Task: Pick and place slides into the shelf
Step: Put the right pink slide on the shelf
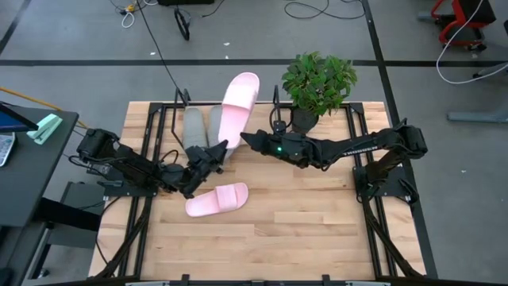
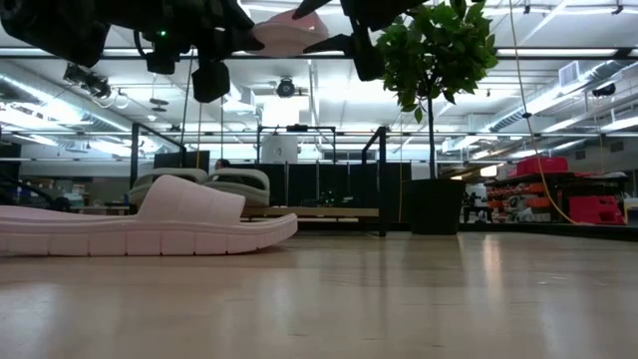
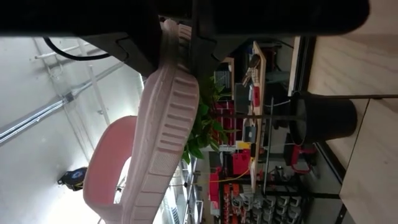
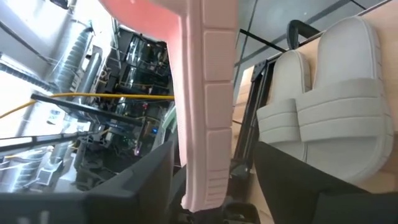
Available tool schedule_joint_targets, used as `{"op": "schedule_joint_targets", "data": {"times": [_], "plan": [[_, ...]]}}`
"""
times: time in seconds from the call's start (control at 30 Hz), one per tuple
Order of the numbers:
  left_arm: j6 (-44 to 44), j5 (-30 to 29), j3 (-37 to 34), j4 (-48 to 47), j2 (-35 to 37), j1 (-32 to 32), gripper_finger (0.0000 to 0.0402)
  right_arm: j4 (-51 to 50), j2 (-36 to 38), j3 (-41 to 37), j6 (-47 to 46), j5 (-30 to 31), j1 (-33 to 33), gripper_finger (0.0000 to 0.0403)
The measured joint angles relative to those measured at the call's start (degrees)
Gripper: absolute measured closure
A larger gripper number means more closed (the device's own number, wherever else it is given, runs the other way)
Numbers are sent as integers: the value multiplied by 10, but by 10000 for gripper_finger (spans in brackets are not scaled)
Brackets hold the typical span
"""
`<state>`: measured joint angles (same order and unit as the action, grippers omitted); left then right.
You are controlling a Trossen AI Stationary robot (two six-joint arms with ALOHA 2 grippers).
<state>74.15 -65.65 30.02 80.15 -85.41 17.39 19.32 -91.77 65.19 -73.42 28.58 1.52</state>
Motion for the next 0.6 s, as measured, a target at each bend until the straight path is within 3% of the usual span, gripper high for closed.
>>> {"op": "schedule_joint_targets", "data": {"times": [0.27,0.6], "plan": [[2,14,0,0,0,-9,340,5,-3,0,-5,1,-8,199],[3,38,0,-5,0,-28,342,10,-3,0,0,3,-14,193]]}}
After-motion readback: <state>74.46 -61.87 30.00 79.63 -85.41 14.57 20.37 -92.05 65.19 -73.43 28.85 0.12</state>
